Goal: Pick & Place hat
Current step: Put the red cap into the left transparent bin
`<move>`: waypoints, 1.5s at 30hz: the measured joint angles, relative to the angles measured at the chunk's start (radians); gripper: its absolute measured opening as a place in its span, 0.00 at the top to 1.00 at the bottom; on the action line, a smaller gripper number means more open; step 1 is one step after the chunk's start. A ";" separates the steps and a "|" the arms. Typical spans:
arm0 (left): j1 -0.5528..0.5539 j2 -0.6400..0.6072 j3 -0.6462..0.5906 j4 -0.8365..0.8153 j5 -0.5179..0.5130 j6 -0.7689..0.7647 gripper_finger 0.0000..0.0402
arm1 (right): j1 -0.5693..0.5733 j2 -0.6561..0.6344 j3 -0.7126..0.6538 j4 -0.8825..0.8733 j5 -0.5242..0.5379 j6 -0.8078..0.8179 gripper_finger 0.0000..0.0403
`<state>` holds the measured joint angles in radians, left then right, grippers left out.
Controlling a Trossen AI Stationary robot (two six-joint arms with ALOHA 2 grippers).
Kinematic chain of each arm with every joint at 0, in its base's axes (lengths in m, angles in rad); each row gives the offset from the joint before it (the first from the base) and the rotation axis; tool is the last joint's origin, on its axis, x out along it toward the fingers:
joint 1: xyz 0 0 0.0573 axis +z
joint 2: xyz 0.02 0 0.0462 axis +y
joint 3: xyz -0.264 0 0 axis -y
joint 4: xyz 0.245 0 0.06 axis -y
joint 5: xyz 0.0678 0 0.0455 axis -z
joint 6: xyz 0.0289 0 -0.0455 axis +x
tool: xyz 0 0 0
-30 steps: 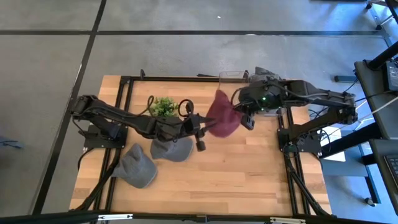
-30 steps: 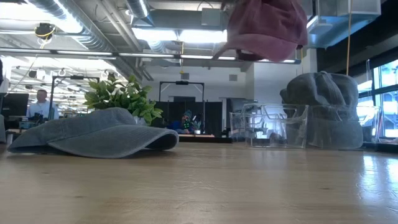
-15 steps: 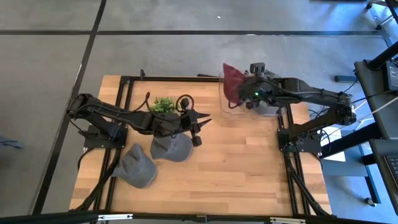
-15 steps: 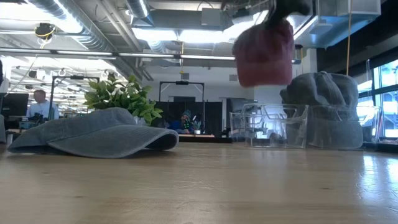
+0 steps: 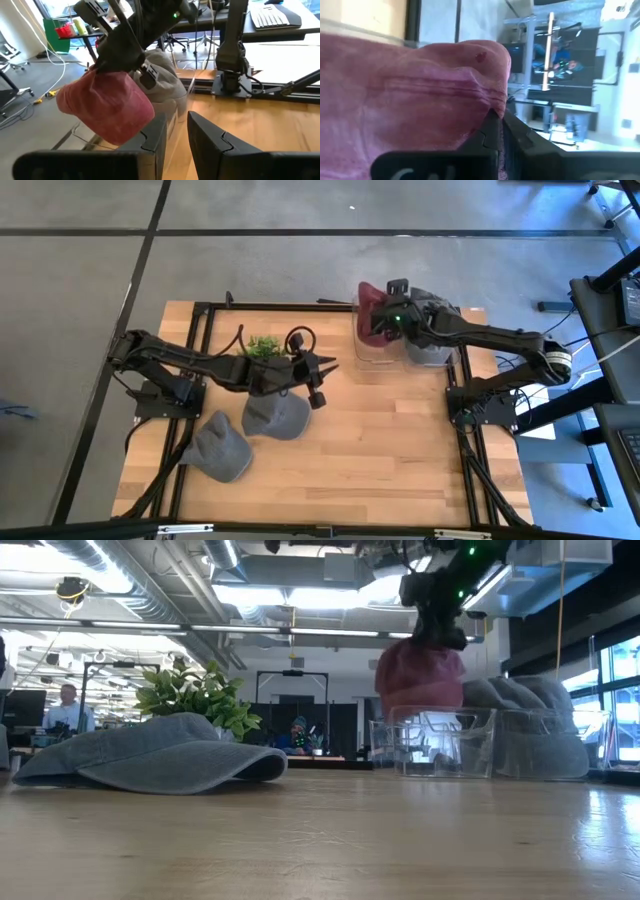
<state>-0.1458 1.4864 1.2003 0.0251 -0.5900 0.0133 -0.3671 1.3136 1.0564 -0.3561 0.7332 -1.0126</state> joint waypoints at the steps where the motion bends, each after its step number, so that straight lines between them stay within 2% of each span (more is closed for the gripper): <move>1: 0.003 0.000 0.000 -0.001 0.000 0.000 0.82 | -0.007 0.000 -0.014 0.026 0.000 -0.034 0.99; 11: 0.048 0.000 0.000 -0.003 0.007 0.032 0.82 | -0.017 -0.001 0.001 0.176 -0.003 -0.172 0.99; 14: 0.064 0.000 -0.001 -0.003 0.007 0.034 0.81 | -0.033 -0.001 0.007 0.173 -0.023 -0.198 0.99; 19: 0.078 0.000 -0.001 -0.004 0.017 0.034 0.82 | -0.079 -0.001 0.007 0.152 -0.095 -0.153 0.99; 25: 0.078 0.000 -0.001 -0.008 0.034 0.034 0.82 | -0.147 -0.001 0.007 0.156 -0.108 -0.144 0.99; 32: 0.078 0.000 -0.001 -0.027 0.034 0.035 0.82 | -0.209 -0.001 0.007 0.153 -0.178 -0.092 0.99; 41: 0.078 0.000 -0.001 -0.030 0.034 0.038 0.82 | -0.224 0.000 -0.051 0.150 -0.286 -0.097 0.98; 45: 0.078 0.000 -0.001 -0.030 0.034 0.052 0.82 | -0.226 0.001 -0.105 0.209 -0.233 -0.092 0.98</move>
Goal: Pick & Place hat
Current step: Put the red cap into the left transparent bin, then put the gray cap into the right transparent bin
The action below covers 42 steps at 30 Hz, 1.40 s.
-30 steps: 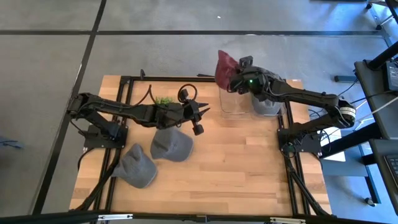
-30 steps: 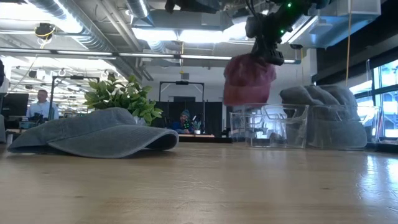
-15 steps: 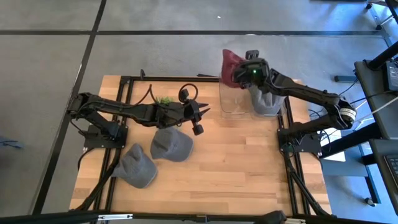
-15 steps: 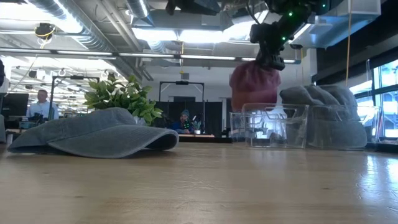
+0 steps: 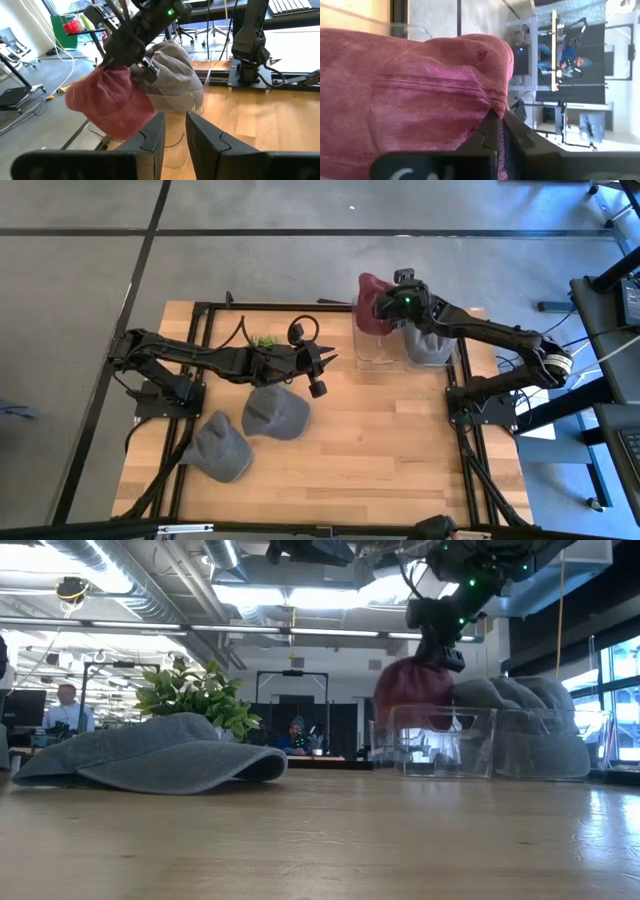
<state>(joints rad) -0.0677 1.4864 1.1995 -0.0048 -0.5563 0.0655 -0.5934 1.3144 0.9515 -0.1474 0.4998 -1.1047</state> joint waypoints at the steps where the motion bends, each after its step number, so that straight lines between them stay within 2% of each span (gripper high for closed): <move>1: 0.000 0.000 0.000 0.000 0.000 0.001 0.82 | -0.002 0.000 -0.012 0.013 0.013 -0.003 0.98; 10: 0.005 0.000 0.000 0.000 0.000 0.001 0.82 | -0.014 0.000 -0.079 0.032 0.021 0.014 0.98; 14: 0.004 0.000 0.000 0.000 0.001 0.000 0.82 | -0.013 0.000 -0.081 0.031 -0.017 0.030 0.96; 20: 0.004 0.000 0.000 0.000 0.001 0.000 0.82 | -0.013 0.000 -0.081 0.032 -0.023 0.034 0.88; 25: 0.004 0.000 0.000 0.000 0.001 0.000 0.82 | -0.013 0.000 -0.081 0.033 -0.021 0.058 0.75; 27: 0.004 0.000 0.000 0.000 0.001 0.000 0.82 | -0.013 0.000 -0.081 0.046 0.013 0.053 0.70; 32: 0.010 0.000 0.000 0.000 0.006 -0.065 0.82 | 0.028 -0.003 -0.045 0.079 0.198 0.029 0.63; 38: 0.011 -0.005 -0.001 -0.018 0.126 -0.141 0.81 | 0.118 -0.059 0.039 0.067 0.226 0.134 0.63; 42: 0.011 -0.034 -0.001 -0.181 0.250 -0.316 0.81 | 0.244 -0.132 0.069 0.059 0.215 0.330 0.63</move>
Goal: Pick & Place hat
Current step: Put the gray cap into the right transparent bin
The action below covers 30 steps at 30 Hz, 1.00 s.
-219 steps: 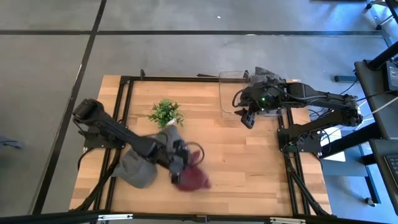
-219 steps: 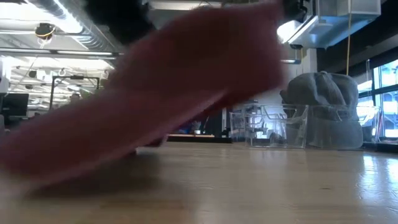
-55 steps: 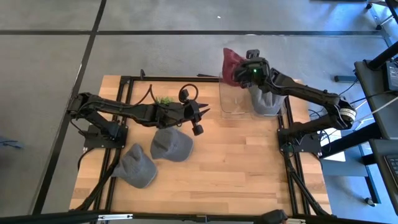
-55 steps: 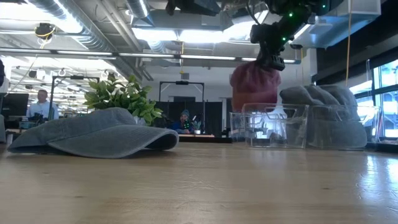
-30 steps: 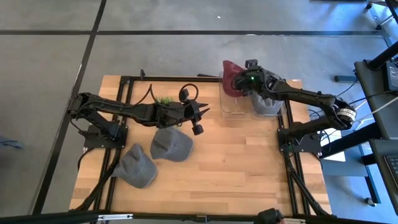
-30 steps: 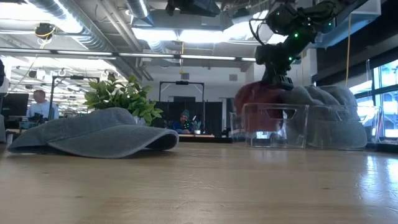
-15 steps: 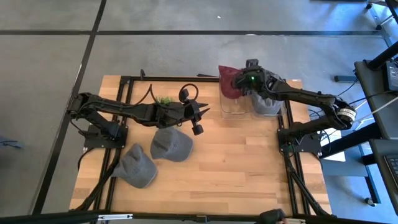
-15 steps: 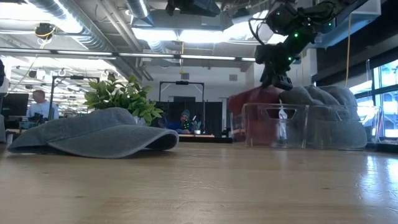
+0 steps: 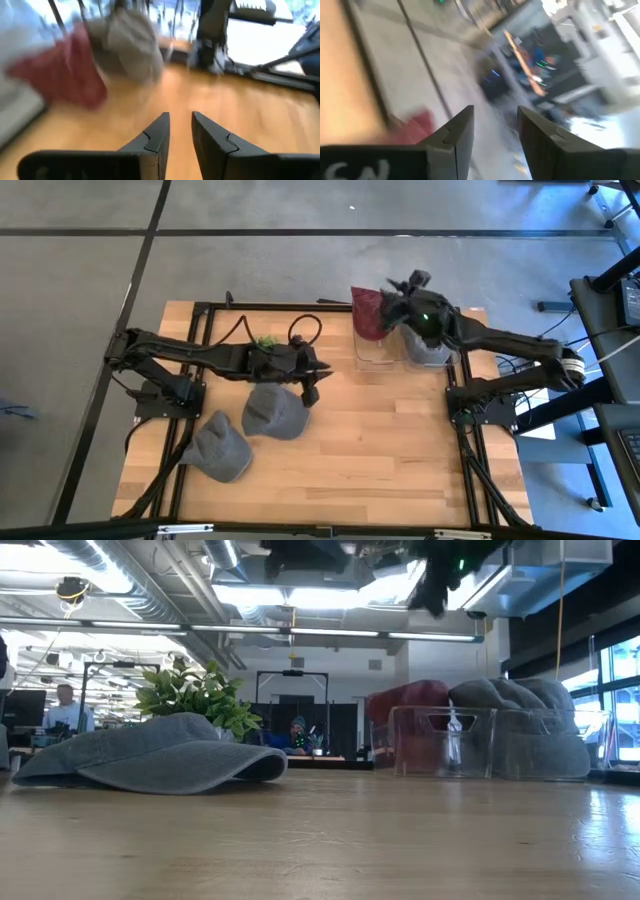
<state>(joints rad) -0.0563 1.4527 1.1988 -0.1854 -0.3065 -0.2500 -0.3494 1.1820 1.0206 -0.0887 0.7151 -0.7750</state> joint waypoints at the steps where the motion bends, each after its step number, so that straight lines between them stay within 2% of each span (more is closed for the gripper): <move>1: 0.000 -0.011 0.000 -0.064 0.014 -0.055 0.81 | 0.034 -0.018 0.002 -0.013 -0.015 0.070 0.63; 4: -0.010 -0.054 0.000 -0.254 0.015 -0.246 0.81 | 0.128 -0.066 0.002 -0.085 -0.094 0.299 0.63; 8: -0.051 -0.111 0.000 -0.543 0.010 -0.531 0.80 | 0.226 -0.097 0.002 -0.197 -0.281 0.572 0.63; 11: -0.100 -0.120 0.000 -0.734 0.003 -0.721 0.81 | 0.278 -0.097 0.002 -0.222 -0.374 0.674 0.63; 14: -0.155 -0.114 0.000 -0.935 -0.025 -0.914 0.81 | 0.317 -0.086 0.002 -0.222 -0.404 0.742 0.63; 17: -0.214 -0.080 -0.003 -1.066 -0.033 -1.063 0.81 | 0.351 -0.069 0.002 -0.220 -0.404 0.767 0.63; 20: -0.277 -0.059 -0.049 -1.056 -0.004 -1.168 0.80 | 0.379 -0.054 0.001 -0.215 -0.404 0.767 0.63; 26: -0.374 -0.047 -0.251 -0.852 0.016 -1.383 0.80 | 0.408 -0.028 0.001 -0.194 -0.404 0.767 0.63; 30: -0.406 -0.047 -0.377 -0.772 0.016 -1.532 0.80 | 0.410 -0.023 0.001 -0.188 -0.404 0.766 0.63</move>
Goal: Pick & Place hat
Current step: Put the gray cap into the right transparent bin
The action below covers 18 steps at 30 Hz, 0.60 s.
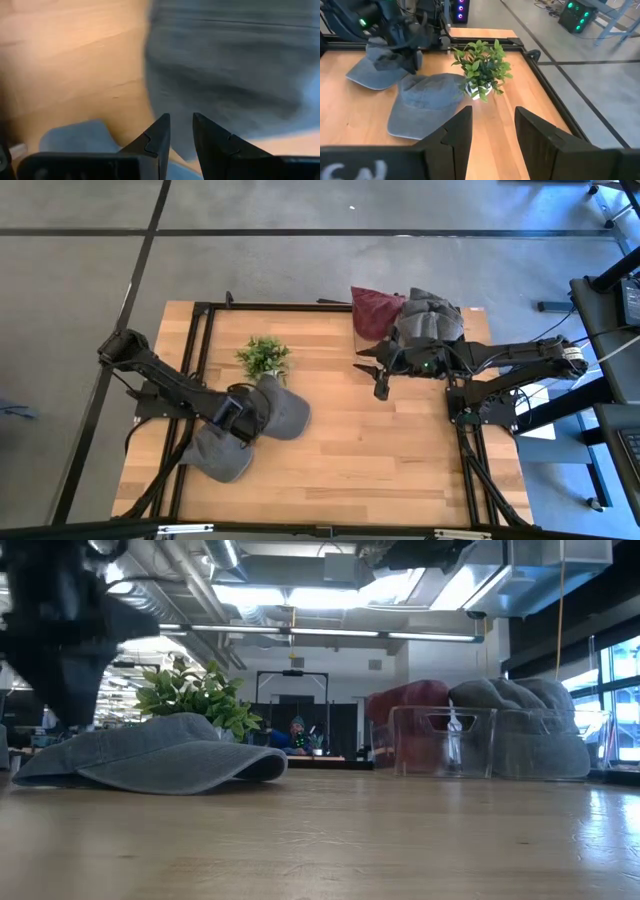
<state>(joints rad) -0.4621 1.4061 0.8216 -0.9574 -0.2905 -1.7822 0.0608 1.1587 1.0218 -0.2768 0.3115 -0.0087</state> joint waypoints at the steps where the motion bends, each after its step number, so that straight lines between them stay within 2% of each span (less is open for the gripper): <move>1: -0.003 0.000 -0.024 0.016 0.000 -0.023 0.80 | 0.000 0.000 0.000 0.001 0.000 0.000 0.63; 5: -0.002 0.000 -0.093 0.122 -0.002 -0.015 0.80 | 0.000 0.000 0.000 0.003 0.000 0.000 0.63; 11: 0.000 -0.001 -0.096 0.132 -0.041 -0.010 0.79 | 0.000 0.000 0.000 0.003 0.000 0.000 0.63; 18: 0.015 -0.001 -0.096 0.131 -0.034 0.005 0.61 | 0.000 0.000 0.000 0.004 0.001 0.000 0.63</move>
<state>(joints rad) -0.4468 1.4052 0.7254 -0.8265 -0.3244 -1.7776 0.0605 1.1587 1.0218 -0.2731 0.3120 -0.0082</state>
